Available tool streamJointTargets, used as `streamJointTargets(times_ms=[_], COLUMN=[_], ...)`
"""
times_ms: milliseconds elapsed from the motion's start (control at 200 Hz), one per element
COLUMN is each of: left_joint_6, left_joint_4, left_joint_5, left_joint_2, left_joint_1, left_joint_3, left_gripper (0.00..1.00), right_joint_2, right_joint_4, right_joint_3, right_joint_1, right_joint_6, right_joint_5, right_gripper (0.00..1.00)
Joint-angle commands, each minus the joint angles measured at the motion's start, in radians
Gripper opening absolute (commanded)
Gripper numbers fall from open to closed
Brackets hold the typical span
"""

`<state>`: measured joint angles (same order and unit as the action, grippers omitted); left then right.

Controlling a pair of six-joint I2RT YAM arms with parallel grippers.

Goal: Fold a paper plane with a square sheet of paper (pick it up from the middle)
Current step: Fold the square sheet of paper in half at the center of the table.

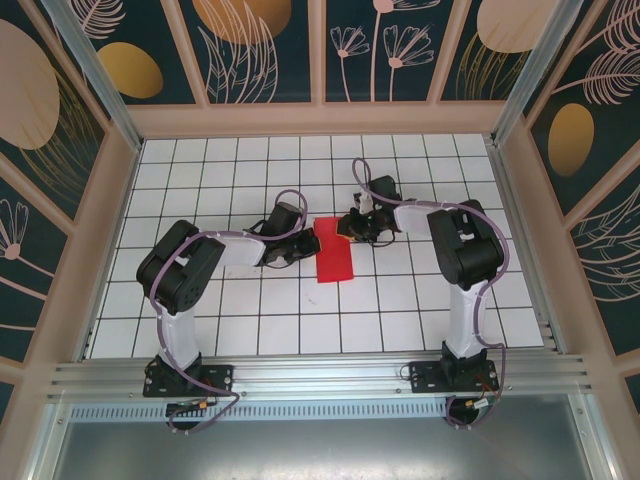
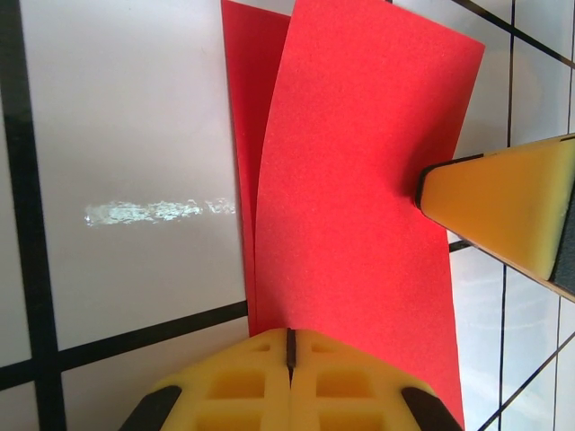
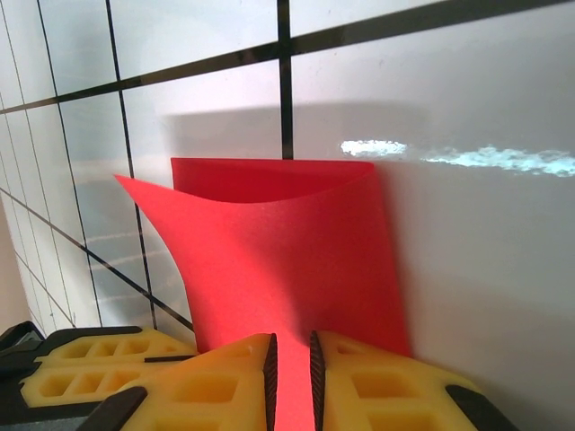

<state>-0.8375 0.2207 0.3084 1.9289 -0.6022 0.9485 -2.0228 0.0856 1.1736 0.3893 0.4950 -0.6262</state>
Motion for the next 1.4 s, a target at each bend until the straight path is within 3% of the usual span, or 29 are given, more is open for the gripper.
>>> streamJointTargets(times_ms=[0, 490, 836, 1391], left_joint_6=[0.027, 0.029, 0.032, 0.031], left_joint_4=[-0.152, -0.146, -0.146, -0.144], left_joint_5=[-0.051, -0.05, -0.049, -0.049], left_joint_2=[0.081, 0.077, 0.076, 0.07], left_joint_1=[-0.005, -0.005, -0.004, -0.005], left_joint_3=[-0.024, -0.037, -0.04, -0.043], left_gripper=[0.0, 0.0, 0.0, 0.0], right_joint_2=[0.007, -0.097, -0.106, -0.122], right_joint_4=[0.031, 0.075, 0.149, 0.166], right_joint_3=[0.061, 0.095, 0.244, 0.223], right_joint_1=[-0.02, -0.027, -0.03, -0.035], right_joint_6=[-0.031, -0.032, -0.056, -0.054], right_joint_5=[-0.004, 0.06, 0.064, 0.104], right_gripper=[0.21, 0.21, 0.21, 0.21])
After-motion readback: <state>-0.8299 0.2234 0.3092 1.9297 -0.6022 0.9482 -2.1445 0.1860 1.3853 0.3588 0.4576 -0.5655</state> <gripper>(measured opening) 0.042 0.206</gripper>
